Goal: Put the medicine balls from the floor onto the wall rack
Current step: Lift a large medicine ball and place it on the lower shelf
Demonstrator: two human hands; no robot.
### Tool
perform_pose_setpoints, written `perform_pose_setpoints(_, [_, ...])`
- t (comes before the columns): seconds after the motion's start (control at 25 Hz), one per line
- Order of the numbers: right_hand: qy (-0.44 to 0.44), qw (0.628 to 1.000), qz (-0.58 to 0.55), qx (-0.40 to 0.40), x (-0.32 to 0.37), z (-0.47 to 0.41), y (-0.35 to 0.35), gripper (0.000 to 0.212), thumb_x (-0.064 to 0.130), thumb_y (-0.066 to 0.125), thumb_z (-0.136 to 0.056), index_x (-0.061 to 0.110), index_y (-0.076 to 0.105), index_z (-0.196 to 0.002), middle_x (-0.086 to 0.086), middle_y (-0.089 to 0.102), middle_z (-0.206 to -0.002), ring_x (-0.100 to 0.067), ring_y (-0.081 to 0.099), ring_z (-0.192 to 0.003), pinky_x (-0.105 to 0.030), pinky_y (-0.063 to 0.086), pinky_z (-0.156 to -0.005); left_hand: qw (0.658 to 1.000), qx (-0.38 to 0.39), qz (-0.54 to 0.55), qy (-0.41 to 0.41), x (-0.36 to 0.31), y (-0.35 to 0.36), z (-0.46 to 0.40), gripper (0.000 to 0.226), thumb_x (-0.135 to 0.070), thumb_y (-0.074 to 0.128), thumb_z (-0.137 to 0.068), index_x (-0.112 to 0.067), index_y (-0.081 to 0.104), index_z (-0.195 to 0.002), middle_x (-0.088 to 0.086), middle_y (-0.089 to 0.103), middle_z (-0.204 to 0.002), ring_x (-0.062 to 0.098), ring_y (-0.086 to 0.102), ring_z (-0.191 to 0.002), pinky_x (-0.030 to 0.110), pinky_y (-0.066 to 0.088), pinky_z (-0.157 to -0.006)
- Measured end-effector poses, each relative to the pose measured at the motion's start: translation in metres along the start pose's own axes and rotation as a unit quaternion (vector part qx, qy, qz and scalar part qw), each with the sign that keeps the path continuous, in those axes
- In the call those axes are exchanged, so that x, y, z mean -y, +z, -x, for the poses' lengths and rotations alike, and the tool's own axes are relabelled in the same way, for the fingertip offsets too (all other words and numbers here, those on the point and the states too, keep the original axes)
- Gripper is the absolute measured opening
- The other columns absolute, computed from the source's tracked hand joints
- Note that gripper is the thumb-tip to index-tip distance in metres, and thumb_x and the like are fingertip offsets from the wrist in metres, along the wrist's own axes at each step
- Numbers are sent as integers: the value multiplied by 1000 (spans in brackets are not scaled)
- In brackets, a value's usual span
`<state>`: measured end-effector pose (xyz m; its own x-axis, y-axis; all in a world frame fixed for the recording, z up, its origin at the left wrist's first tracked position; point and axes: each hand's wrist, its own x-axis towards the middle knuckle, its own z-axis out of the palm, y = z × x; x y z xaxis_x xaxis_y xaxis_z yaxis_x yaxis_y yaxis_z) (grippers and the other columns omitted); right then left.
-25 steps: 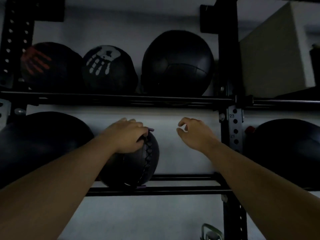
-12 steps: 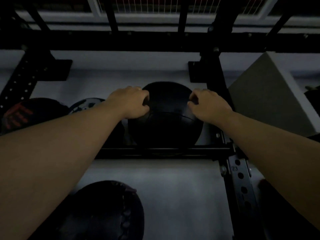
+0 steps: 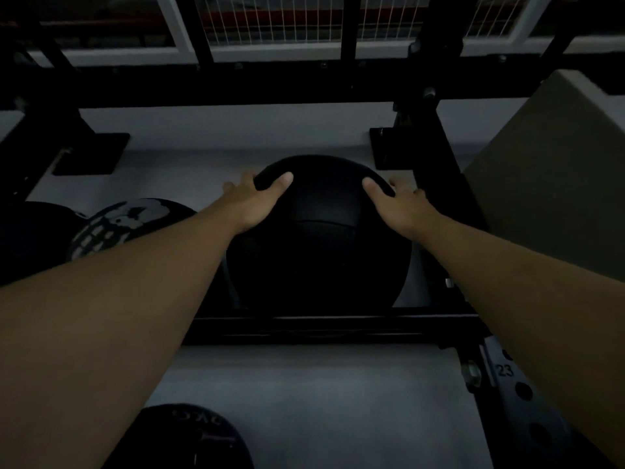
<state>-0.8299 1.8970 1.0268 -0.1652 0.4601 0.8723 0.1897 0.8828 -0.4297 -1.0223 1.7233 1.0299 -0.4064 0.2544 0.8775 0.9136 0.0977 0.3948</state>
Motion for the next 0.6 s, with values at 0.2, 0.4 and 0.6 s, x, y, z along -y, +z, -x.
perform_pose_setpoints(0.2, [19, 982, -180, -50, -13, -19, 36, 113, 97, 41, -70, 35, 27, -163, -14, 30, -170, -42, 39, -150, -53, 33, -124, 973, -49, 227, -11, 20, 36, -14, 132, -104, 53, -49, -43, 20, -162, 7, 27, -170, 35, 36, -151, 50, 30, -124])
perform_pose_setpoints(0.4, [-7, 972, -221, -75, -18, -17, 42, 109, 95, 49, -65, 36, 42, -157, -9, 41, -164, -37, 48, -143, -50, 38, -121, 959, -97, 265, -13, 22, 46, -14, 129, -105, 51, -46, -44, 32, -157, 6, 33, -163, 36, 37, -149, 54, 33, -122])
perform_pose_setpoints(0.6, [-24, 970, -235, -64, -19, 6, 31, 106, 92, 55, -64, 39, 43, -155, -4, 44, -159, -33, 52, -139, -47, 42, -119, 958, -95, 269, 1, 26, 43, 4, 110, -101, 50, -55, -47, 34, -150, 4, 34, -157, 36, 37, -146, 54, 35, -120])
